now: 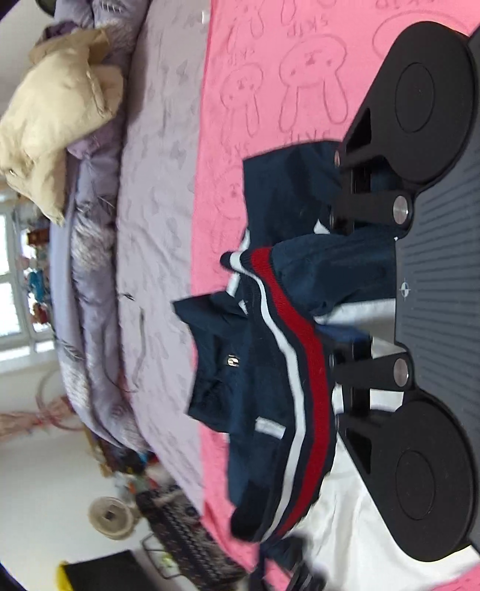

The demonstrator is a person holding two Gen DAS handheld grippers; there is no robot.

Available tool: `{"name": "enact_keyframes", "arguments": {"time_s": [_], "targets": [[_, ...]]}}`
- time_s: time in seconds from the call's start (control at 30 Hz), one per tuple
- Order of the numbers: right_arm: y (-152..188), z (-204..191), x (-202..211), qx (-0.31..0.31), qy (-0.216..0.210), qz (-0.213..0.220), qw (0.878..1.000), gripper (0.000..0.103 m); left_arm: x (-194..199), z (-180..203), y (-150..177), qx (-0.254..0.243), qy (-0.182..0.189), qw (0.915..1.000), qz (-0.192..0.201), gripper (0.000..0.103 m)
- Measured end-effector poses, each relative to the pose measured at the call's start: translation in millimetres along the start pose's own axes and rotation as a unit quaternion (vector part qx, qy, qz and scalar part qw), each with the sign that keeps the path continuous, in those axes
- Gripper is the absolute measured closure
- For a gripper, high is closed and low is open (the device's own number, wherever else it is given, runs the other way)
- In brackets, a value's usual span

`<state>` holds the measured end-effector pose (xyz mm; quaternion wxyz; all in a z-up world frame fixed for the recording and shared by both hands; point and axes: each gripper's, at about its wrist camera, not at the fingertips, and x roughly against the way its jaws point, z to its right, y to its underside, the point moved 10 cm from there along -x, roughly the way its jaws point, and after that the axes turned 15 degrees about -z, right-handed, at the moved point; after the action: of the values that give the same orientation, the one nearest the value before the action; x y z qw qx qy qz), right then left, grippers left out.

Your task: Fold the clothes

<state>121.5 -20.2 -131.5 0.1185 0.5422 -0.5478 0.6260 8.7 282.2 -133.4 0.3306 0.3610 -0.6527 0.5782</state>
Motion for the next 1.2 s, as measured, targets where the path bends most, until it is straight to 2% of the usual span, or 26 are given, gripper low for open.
{"name": "enact_keyframes", "arguments": {"time_s": [0.03,0.07,0.1,0.13,0.2,0.3,0.4,0.57,0.67,0.7,0.73,0.77,0.83,0.93,0.97,1.03,1.1,1.13,1.17,1.2], "targets": [[-0.7,-1.1,8.0,-0.002,0.002,0.012,1.000,0.080,1.5,-1.5,-3.1,0.025,-0.009,0.9996,0.013,0.061],[-1.0,-4.0,16.9,-0.003,0.001,0.025,1.000,0.082,6.8,-2.1,-5.8,0.047,-0.017,0.9984,0.028,0.070],[-1.3,-7.2,26.1,-0.002,0.001,0.039,0.999,0.086,16.8,0.2,-9.1,0.054,-0.024,0.9972,0.045,0.085],[-1.8,-11.7,36.1,0.005,0.007,0.054,0.998,0.086,28.3,3.2,-12.8,0.057,-0.030,0.9960,0.062,0.090],[-5.2,-20.6,54.6,0.024,0.022,0.085,0.996,0.087,51.2,8.2,-21.7,0.058,-0.044,0.9925,0.098,0.090],[-21.5,-26.1,73.6,0.034,0.032,0.123,0.991,0.087,75.8,6.2,-43.7,0.053,-0.063,0.9865,0.141,0.089],[-52.3,-18.2,67.8,0.041,0.055,0.136,0.988,0.087,43.3,-11.2,-57.4,0.070,-0.081,0.9881,0.110,0.077],[-92.8,10.1,6.1,0.016,0.049,0.111,0.992,0.084,-17.7,-41.4,-77.5,0.101,-0.112,0.9874,0.047,0.065],[-88.7,28.9,-49.3,0.001,0.076,0.054,0.996,0.069,-51.9,-56.8,-74.4,0.127,-0.121,0.9844,0.006,0.049],[-83.0,33.8,-67.1,-0.004,0.078,0.030,0.996,0.048,-62.8,-61.3,-69.7,0.138,-0.121,0.9830,-0.008,0.046],[-77.7,38.8,-83.2,-0.011,0.081,0.007,0.997,0.036,-66.2,-66.1,-66.2,0.148,-0.126,0.9808,-0.011,0.045],[-75.4,43.8,-89.7,-0.025,0.080,-0.003,0.996,0.036,-62.3,-70.1,-59.8,0.161,-0.131,0.9782,-0.008,0.044],[-76.6,45.0,-78.0,-0.045,0.071,0.013,0.996,0.032,-44.1,-83.9,-53.8,0.185,-0.164,0.9688,0.008,0.040],[-77.9,38.4,-33.2,-0.019,0.096,0.074,0.992,0.021,-2.9,-105.8,-48.9,0.208,-0.266,0.9404,0.040,0.042],[-73.7,27.1,-19.1,0.001,0.076,0.086,0.993,0.019,9.4,-99.3,-49.2,0.203,-0.254,0.9439,0.057,0.042],[-64.1,3.0,8.5,0.041,0.034,0.108,0.993,0.014,33.8,-77.7,-50.5,0.183,-0.205,0.9567,0.095,0.042],[-43.8,-36.0,21.5,0.103,-0.043,0.095,0.989,0.009,49.4,-30.2,-50.5,0.127,-0.130,0.9758,0.122,0.039],[-31.7,-55.9,21.0,0.138,-0.068,0.081,0.985,0.009,51.4,-2.2,-49.5,0.088,-0.097,0.9838,0.123,0.032],[-19.2,-74.9,20.1,0.173,-0.089,0.067,0.979,0.009,49.4,24.9,-47.1,0.050,-0.071,0.9895,0.116,0.028],[-8.3,-89.2,14.1,0.203,-0.087,0.052,0.974,0.009,43.6,48.1,-43.2,0.019,-0.057,0.9926,0.105,0.027]]}}
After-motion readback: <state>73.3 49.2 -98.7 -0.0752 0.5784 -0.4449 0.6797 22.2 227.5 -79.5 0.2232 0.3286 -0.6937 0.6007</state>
